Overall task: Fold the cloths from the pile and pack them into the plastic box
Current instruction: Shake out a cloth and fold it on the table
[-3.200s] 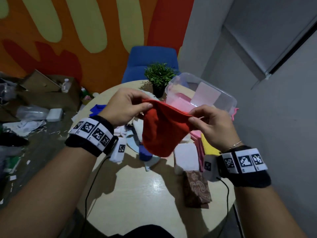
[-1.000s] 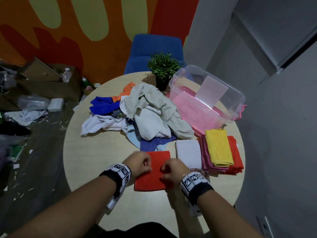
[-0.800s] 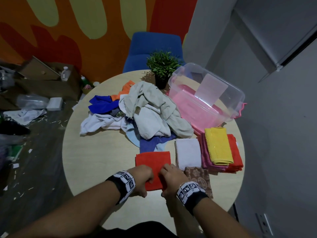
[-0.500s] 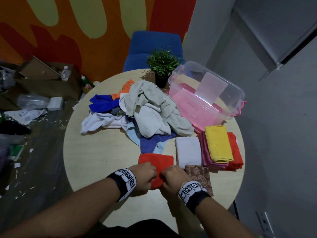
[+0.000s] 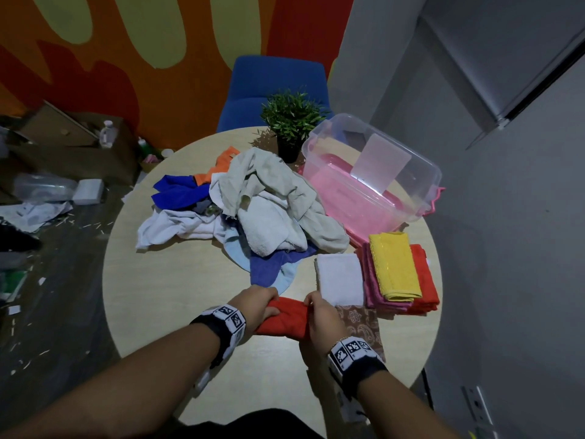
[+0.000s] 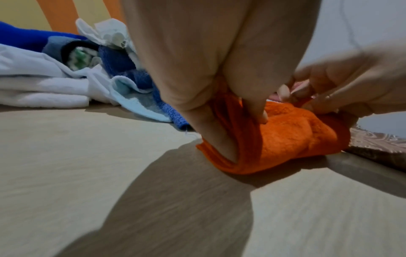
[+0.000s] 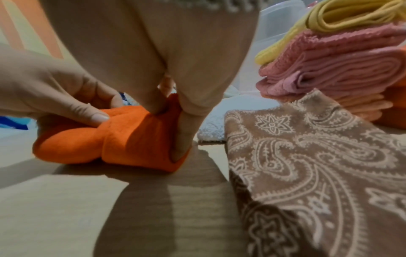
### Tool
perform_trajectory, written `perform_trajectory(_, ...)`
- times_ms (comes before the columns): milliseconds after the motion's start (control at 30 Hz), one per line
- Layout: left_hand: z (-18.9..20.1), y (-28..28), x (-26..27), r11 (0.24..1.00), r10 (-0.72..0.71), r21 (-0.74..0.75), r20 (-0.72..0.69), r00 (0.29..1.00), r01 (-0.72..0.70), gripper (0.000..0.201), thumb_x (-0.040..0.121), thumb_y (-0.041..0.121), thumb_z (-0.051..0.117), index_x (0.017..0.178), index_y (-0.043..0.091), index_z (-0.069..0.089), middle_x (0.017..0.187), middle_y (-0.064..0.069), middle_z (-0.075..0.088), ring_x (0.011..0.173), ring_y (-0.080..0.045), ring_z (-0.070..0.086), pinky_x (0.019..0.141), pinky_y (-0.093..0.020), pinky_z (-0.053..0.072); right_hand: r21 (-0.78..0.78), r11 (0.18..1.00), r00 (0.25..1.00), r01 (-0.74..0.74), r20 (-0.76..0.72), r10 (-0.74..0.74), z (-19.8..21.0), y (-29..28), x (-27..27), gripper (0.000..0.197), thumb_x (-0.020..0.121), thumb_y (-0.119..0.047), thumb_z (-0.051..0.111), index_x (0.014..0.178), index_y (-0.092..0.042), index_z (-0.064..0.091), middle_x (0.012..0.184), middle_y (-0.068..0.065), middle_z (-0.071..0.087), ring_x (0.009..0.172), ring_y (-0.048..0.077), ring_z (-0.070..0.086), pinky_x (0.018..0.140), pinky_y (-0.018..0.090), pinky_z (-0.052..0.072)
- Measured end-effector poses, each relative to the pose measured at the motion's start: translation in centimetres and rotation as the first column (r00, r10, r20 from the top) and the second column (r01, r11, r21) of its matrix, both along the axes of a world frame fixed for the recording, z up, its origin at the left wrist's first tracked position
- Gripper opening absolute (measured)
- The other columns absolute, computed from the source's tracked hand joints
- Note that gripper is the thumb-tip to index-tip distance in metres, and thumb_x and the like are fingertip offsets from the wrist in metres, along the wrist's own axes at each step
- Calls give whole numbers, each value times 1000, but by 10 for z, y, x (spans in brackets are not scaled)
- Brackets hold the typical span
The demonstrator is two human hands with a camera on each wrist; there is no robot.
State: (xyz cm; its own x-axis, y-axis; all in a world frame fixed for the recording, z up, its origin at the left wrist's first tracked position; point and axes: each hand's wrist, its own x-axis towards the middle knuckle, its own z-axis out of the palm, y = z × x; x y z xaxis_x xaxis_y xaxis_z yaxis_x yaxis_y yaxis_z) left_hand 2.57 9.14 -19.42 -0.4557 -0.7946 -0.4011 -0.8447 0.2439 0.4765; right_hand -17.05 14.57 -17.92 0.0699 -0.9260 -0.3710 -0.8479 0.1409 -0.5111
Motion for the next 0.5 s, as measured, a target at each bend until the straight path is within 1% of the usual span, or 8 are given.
perform_trajectory(67,-3,0,-2,999,41,-31,-2,999,-41,26,96,33,62,111,13,56,114,-7,62,104,-26,58,87,-35,45,-12,998,995,-63,-79,62,-3,1,0,23,89,-5,52,104,-21,48,111,1,51,93,23,56,81,40,52)
perform_trajectory(100,-5,0,-3,998,53,-37,10,999,-52,25,97,33,61,109,12,55,114,-7,61,103,-26,58,87,-36,45,-38,991,981,-126,-156,118,-5,2,-1,24,88,-7,55,107,-21,50,118,-1,46,99,23,53,83,40,52)
perform_trajectory(133,-7,-1,-3,998,56,-36,27,998,-55,24,98,33,59,109,12,54,115,-8,60,103,-27,58,88,-37,46,-74,977,954,-200,-242,177,-6,4,-1,22,88,-14,58,110,-21,54,123,-2,43,104,22,50,84,40,51)
perform_trajectory(200,-8,-1,-4,998,54,-27,59,997,-52,24,101,33,54,111,11,53,117,-10,56,103,-29,57,88,-39,46,-130,938,889,-322,-381,253,-4,9,2,22,91,-34,55,107,-22,63,124,-4,48,106,22,49,82,40,49)
perform_trajectory(267,-8,1,-6,997,49,-63,93,994,-43,26,103,35,50,114,11,53,119,-9,52,105,-29,55,88,-40,46,-153,914,844,-375,-464,269,-3,12,4,30,92,-46,49,102,-24,67,118,-5,55,103,23,53,80,41,47)
perform_trajectory(333,-8,5,-7,989,50,-145,100,994,-35,30,102,43,48,117,17,52,121,-3,47,111,-25,48,88,-40,47,-146,914,838,-379,-474,272,-3,10,6,32,93,-47,50,108,-22,64,121,-3,57,108,25,54,84,42,45)
perform_trajectory(400,-6,9,-4,986,-8,-166,79,997,21,38,94,54,54,118,24,50,123,4,44,113,-21,43,89,-38,46,-95,937,874,-335,-404,271,0,5,6,37,95,-45,52,123,-21,56,131,-1,52,116,26,50,92,42,42)
perform_trajectory(500,-4,11,8,974,-122,-181,83,989,135,47,82,60,66,114,28,52,126,8,39,114,-18,39,89,-37,45,10,970,939,-243,-248,237,0,-1,4,64,87,-42,67,142,-23,39,138,0,42,121,26,46,102,40,40)
